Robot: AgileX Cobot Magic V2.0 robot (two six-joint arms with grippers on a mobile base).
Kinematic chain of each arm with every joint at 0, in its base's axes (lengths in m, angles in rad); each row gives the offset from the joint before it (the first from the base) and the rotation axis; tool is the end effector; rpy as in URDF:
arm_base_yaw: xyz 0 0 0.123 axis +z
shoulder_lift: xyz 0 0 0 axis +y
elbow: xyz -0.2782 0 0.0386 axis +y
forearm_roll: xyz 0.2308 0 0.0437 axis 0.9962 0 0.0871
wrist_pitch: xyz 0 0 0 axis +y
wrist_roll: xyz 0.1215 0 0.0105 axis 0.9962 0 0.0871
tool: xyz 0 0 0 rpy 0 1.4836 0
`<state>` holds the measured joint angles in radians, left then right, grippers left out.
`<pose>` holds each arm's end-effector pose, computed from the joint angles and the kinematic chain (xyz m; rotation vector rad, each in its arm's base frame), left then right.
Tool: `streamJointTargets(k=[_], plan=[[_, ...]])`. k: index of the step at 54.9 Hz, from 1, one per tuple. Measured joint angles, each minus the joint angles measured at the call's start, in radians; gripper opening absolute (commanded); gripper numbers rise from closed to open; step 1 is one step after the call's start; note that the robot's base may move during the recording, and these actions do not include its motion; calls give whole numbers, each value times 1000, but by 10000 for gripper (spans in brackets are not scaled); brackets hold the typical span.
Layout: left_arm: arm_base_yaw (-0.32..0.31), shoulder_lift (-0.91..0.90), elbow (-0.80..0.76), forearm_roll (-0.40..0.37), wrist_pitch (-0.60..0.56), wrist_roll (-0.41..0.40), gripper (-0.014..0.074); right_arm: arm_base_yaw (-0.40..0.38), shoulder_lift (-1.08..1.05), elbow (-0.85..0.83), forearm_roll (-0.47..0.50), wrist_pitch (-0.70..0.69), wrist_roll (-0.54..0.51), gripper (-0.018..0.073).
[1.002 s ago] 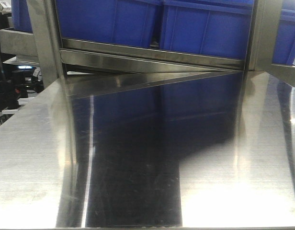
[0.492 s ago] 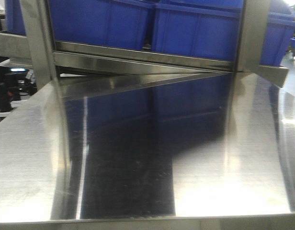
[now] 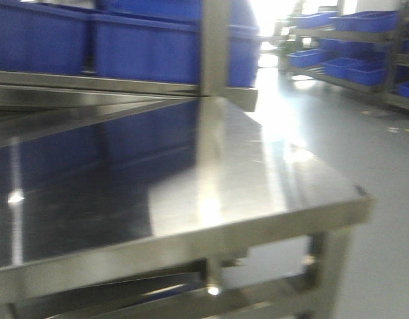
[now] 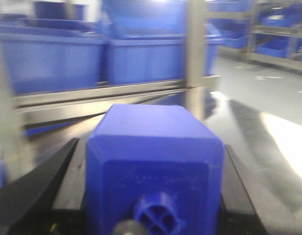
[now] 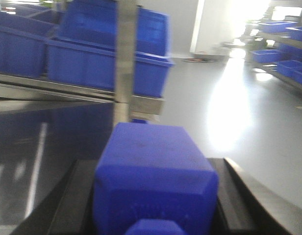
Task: Pick and sort blue part to right shelf
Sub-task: 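Drive the base away from the steel table carrying both parts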
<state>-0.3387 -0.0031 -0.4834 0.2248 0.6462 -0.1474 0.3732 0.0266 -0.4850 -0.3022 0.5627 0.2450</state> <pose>0.0299 0.0069 0.2999 0.1995 1.6198 -0.1248 0.0359 -0.0068 0.3106 -0.1770 1.5594 0.1584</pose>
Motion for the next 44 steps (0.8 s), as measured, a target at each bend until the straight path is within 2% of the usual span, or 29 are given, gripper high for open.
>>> streamJointTargets(k=[44], plan=[[0,0,0,0,0,0,242,0,0,0,-4,2,0,248]])
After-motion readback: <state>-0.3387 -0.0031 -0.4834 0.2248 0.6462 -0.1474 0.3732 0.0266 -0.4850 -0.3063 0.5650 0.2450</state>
